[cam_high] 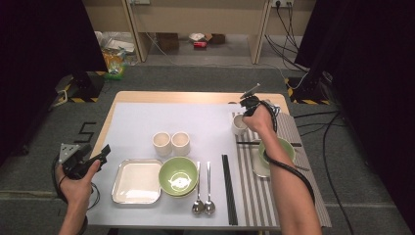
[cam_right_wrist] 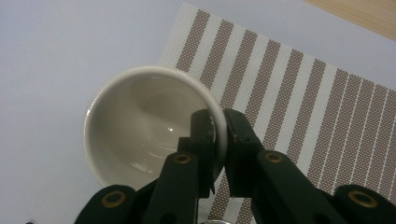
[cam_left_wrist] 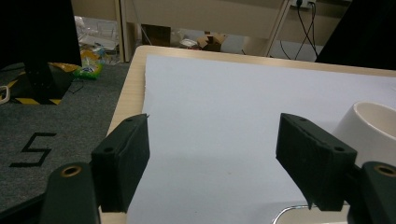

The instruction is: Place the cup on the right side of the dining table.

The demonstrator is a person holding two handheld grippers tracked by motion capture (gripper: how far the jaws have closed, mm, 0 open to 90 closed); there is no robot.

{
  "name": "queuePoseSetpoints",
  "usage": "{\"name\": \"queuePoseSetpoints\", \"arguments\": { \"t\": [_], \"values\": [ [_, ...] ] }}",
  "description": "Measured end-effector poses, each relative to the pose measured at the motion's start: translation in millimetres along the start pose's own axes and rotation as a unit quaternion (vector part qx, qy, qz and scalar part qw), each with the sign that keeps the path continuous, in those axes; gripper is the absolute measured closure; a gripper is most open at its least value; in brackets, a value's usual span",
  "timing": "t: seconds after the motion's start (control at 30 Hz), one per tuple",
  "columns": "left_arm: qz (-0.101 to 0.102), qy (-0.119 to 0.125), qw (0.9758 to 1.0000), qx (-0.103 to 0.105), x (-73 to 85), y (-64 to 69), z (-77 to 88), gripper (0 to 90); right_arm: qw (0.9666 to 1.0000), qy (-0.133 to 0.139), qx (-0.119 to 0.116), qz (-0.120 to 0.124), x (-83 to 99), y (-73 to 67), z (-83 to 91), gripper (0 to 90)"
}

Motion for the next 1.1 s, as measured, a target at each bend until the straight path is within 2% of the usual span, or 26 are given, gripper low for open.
{"name": "queuePoseSetpoints", "arguments": {
  "t": [0.17,0.23,0.37,0.47,0.7,1.1],
  "values": [
    [0.0,0.0,1.0,-0.001,-0.1,-0.6,0.3,25.1,0.9999,-0.011,0.0,-0.008,2.1,-0.8,-3.9,83.0],
    [0.0,0.0,1.0,0.0,0.1,-0.5,0.1,25.1,0.9999,-0.012,-0.001,-0.004,2.6,-0.5,-4.9,83.0],
    [-0.001,-0.001,1.0,0.0,0.6,0.1,-0.2,25.1,0.9999,-0.011,-0.001,-0.011,1.5,0.3,-6.2,82.5],
    [-0.001,-0.002,1.0,0.0,0.8,0.3,-0.2,25.1,0.9999,-0.003,0.0,-0.011,0.5,0.8,-8.3,82.1],
    [0.0,-0.001,1.0,0.0,0.5,-0.7,0.2,25.1,1.0,0.0,0.003,-0.004,1.3,0.8,-11.7,75.6],
    [0.0,0.0,1.0,-0.001,0.1,-0.6,0.5,25.1,0.9993,0.029,0.008,-0.02,-1.7,5.1,4.7,68.2]
  ]
}}
Point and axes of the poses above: each handheld gripper's, and its own axes: z roughly backward along the jaws, x roughly out of its underside, y roughly to its right, the point moved 2 cm from there along -z, roughly forward along the jaws, and after that the axes turned 14 degrees about y, right-handed, at the moved point
